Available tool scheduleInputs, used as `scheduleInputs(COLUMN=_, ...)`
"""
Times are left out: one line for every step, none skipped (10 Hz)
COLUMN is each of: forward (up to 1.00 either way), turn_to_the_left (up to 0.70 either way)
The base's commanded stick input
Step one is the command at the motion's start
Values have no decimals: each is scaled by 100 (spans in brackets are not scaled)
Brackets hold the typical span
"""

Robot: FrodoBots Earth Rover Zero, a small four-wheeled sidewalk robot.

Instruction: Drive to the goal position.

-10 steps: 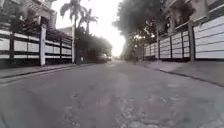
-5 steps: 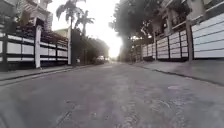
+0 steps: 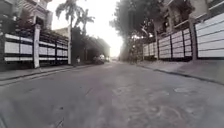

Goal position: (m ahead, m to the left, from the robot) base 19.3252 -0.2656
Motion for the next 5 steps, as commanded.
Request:
scheduleInputs(forward=44, turn_to_the_left=-22)
scheduleInputs(forward=52, turn_to_the_left=0)
scheduleInputs(forward=64, turn_to_the_left=0)
scheduleInputs(forward=70, turn_to_the_left=0)
scheduleInputs(forward=70, turn_to_the_left=0)
